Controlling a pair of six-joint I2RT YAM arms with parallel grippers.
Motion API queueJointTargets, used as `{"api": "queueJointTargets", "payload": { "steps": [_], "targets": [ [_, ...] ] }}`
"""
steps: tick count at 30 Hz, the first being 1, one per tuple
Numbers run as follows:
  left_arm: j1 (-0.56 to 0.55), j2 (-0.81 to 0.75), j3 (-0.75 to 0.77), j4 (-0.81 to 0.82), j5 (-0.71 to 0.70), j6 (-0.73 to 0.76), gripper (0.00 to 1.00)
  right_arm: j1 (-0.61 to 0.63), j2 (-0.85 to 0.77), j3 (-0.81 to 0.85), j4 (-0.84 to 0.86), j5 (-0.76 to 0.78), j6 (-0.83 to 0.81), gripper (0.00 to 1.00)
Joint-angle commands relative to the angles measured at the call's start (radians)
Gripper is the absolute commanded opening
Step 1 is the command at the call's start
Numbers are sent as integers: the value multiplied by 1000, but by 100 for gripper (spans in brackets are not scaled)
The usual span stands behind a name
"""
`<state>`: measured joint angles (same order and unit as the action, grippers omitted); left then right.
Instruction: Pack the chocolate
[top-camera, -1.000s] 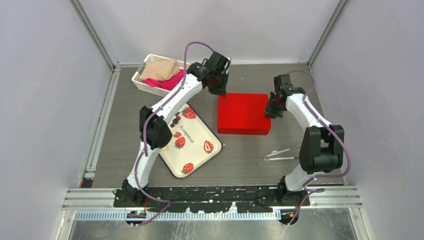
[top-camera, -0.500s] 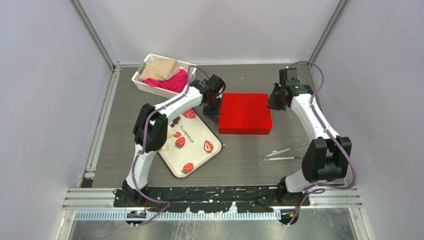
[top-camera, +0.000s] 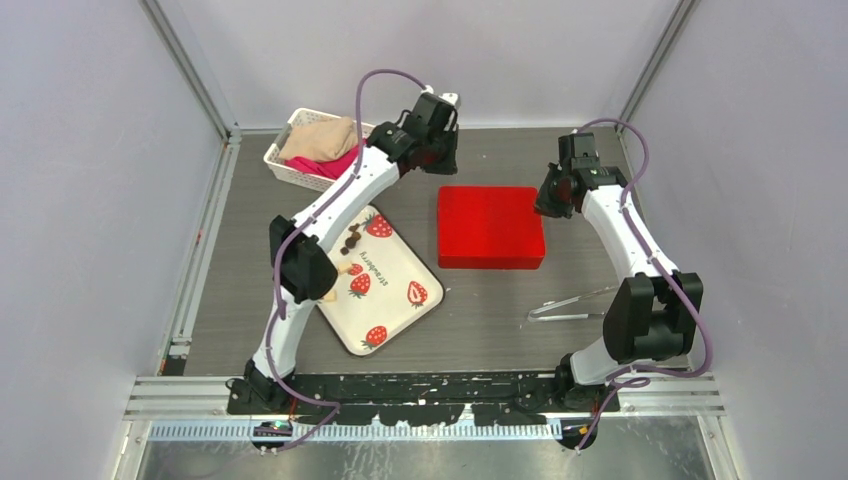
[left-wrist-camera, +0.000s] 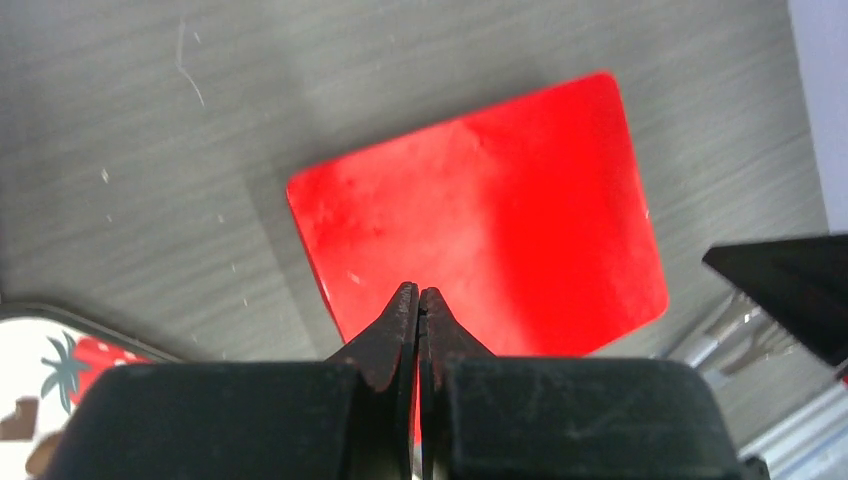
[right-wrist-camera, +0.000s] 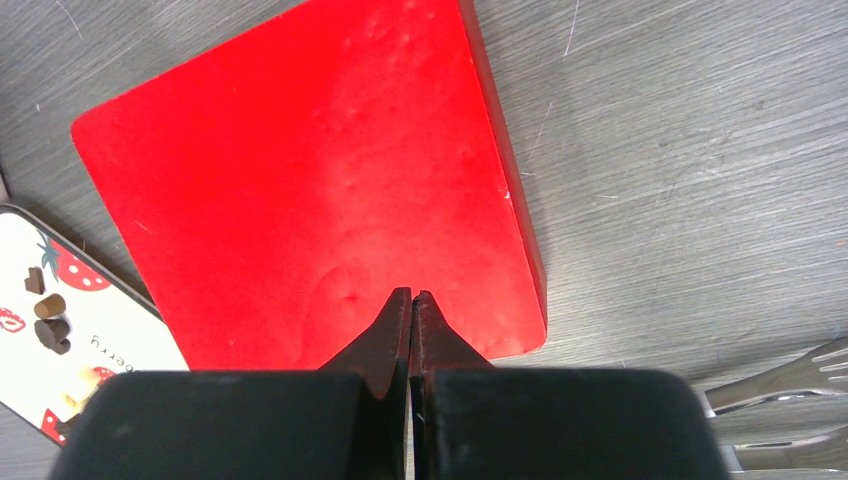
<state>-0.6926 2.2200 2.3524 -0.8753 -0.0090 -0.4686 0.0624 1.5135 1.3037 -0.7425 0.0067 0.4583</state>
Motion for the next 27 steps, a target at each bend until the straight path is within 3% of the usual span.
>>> {"api": "queueJointTargets", "payload": {
  "steps": [1,5,11,15,21,23,27],
  "targets": [
    [10,96,64,104,-114,11,1,-2,-24,27,4,7,-1,1],
    [53,242,155,82,-100,-35,0,-2,-38,16,-3,7,-3,1],
    [76,366,166,66,-2,-62,0,-1,-59,-9,-12,7,-3,1],
    [75,310,197,27,4,-60,0,-10,-72,4,-15,10,-6,1],
    [76,67,150,92,2,-18,2,-12,-95,60,-7,60,-1,2],
    [75,-25,92,94,-4,4,5,-11,-118,78,-5,109,-3,13],
    [77,-218,-86,53,-91,47,11,-12,-209,100,17,236,-36,56]
  ]
}}
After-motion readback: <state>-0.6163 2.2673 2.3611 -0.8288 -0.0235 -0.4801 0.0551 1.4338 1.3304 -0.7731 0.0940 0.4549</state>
